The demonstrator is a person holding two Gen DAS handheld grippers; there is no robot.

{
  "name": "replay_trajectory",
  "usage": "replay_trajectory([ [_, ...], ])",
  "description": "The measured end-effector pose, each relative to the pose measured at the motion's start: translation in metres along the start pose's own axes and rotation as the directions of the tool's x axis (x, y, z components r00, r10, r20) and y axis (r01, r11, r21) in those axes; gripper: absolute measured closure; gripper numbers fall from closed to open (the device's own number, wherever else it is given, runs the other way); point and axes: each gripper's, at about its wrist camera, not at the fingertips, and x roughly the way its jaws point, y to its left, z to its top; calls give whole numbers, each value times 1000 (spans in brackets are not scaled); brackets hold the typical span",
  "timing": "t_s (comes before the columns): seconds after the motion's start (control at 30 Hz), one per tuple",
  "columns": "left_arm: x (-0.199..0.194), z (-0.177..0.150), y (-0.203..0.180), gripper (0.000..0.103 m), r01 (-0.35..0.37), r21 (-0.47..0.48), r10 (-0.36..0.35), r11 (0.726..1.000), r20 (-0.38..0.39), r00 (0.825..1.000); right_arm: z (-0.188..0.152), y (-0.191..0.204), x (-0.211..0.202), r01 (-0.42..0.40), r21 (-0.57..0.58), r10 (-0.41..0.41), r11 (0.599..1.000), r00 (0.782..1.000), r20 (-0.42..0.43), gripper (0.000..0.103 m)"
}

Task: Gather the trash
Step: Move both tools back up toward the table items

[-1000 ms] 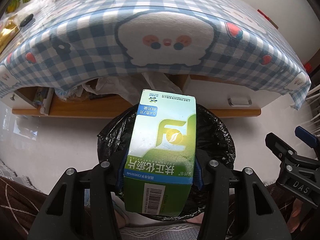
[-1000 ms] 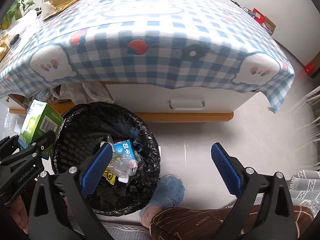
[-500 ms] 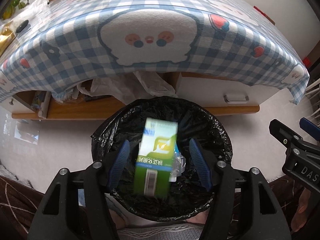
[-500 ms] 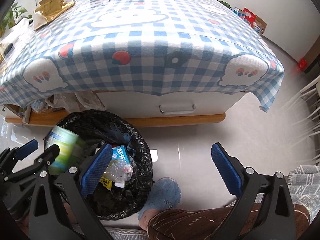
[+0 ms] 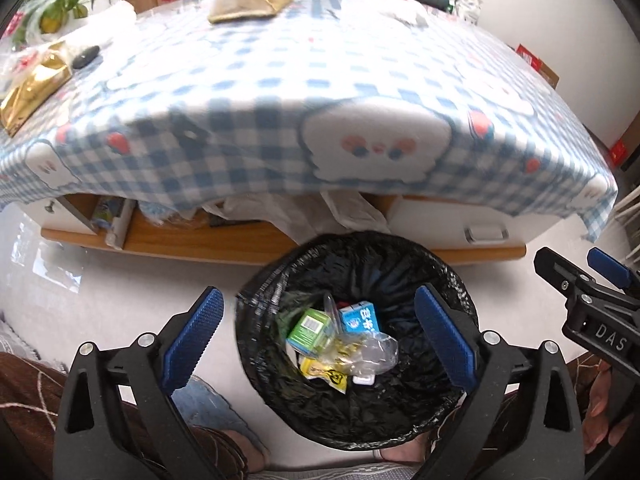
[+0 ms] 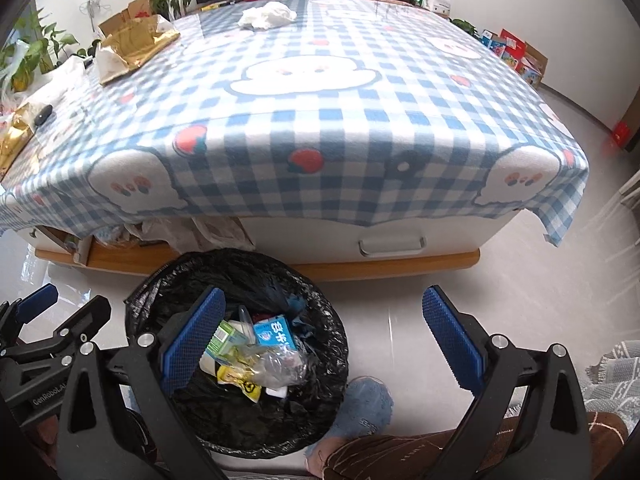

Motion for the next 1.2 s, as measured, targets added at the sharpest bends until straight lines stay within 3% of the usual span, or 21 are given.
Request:
replay_trajectory([
  [0.23, -25, 15, 18, 6, 7, -9, -7, 1000, 67, 998, 12, 17, -10, -11, -27, 12, 1000, 999, 43, 8],
  [0.5, -32, 41, 43, 6, -1, -51, 5, 999, 81, 997, 35, 30, -22, -55, -38, 58, 998, 994, 94, 8],
  [0.87, -27, 95, 75, 7, -21, -83, 31, 996, 114, 993, 79, 44, -19, -68, -91, 79, 994, 988, 131, 8],
  [1.2, -19, 153, 79, 7, -46, -64, 55, 997, 157, 986, 125, 47, 3, -98, -80, 107, 992, 988, 114, 8],
])
